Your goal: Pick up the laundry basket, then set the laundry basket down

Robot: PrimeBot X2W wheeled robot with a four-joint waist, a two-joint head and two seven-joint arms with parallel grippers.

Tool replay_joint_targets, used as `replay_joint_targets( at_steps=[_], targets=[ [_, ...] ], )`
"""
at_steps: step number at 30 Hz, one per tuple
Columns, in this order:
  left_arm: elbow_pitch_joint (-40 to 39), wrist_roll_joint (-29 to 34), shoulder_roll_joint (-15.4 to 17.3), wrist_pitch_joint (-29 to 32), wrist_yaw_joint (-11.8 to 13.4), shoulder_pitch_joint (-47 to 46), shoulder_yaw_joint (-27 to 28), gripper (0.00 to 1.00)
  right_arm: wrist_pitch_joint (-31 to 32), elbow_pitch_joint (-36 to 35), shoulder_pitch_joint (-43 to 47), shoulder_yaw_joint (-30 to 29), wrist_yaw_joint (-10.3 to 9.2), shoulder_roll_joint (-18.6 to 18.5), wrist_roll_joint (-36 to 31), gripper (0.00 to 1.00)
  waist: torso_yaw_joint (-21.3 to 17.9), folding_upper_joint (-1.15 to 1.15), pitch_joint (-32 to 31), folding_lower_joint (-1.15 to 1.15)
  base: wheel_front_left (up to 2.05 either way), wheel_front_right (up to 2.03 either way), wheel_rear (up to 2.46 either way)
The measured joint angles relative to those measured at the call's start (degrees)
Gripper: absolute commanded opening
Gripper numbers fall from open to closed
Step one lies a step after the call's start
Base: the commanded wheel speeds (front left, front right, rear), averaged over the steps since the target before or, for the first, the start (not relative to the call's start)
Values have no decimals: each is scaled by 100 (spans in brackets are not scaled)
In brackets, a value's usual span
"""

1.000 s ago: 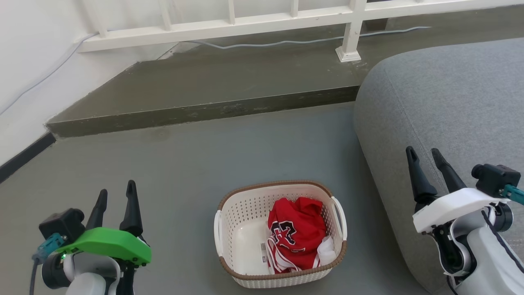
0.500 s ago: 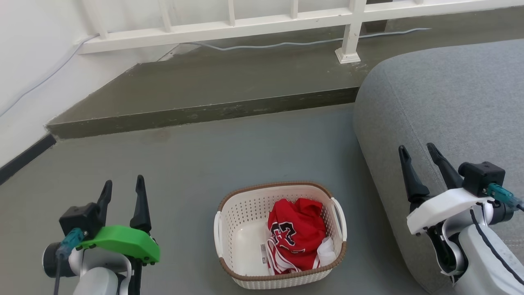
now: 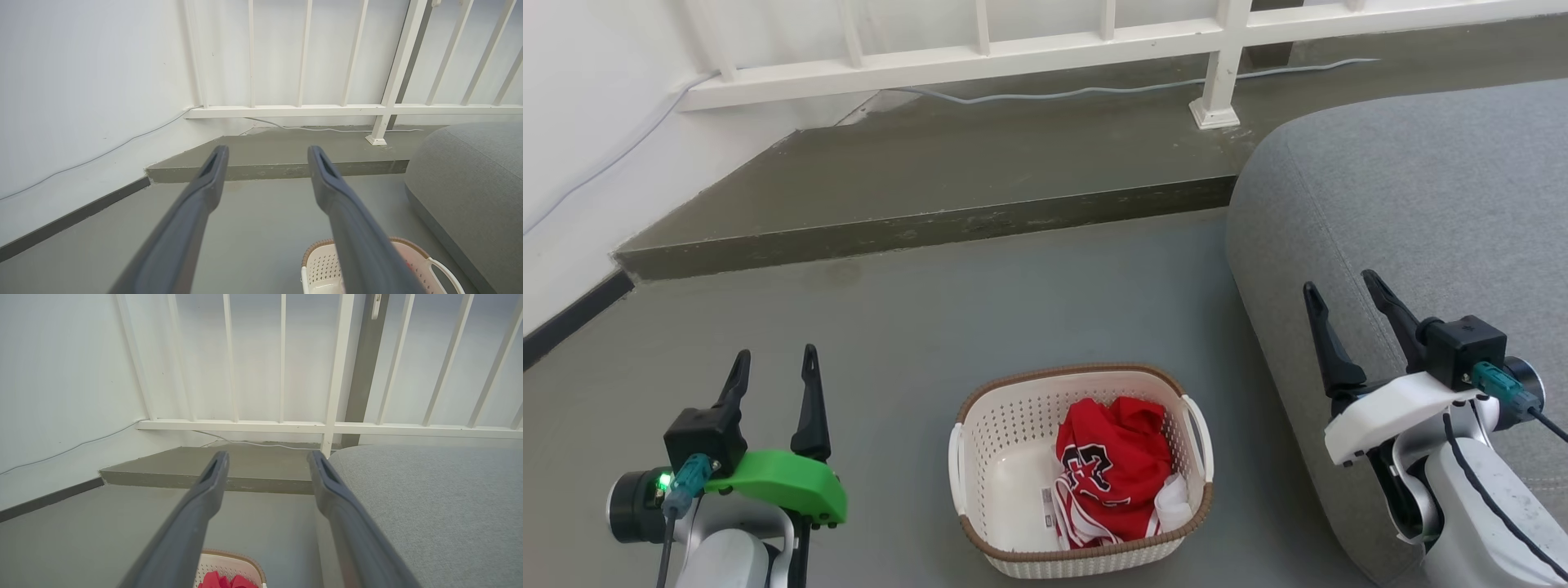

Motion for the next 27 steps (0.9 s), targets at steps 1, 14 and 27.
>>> replay_joint_targets(
  at_steps=[1,14,27],
  targets=[
    [13,0,-1,0,1,-1,5,100,-1,5,-1,-23,0,16,8,100,-1,0,-1,0,0,0,0],
    [23,0,-18,0,22,-10,129,100,-9,57,-1,-152,2,110,26,100,-5,0,6,0,0,0,0],
    [20,1,-63,0,22,-11,134,100,-9,88,-1,-248,52,142,15,100,-4,0,10,0,0,0,0]
  ],
)
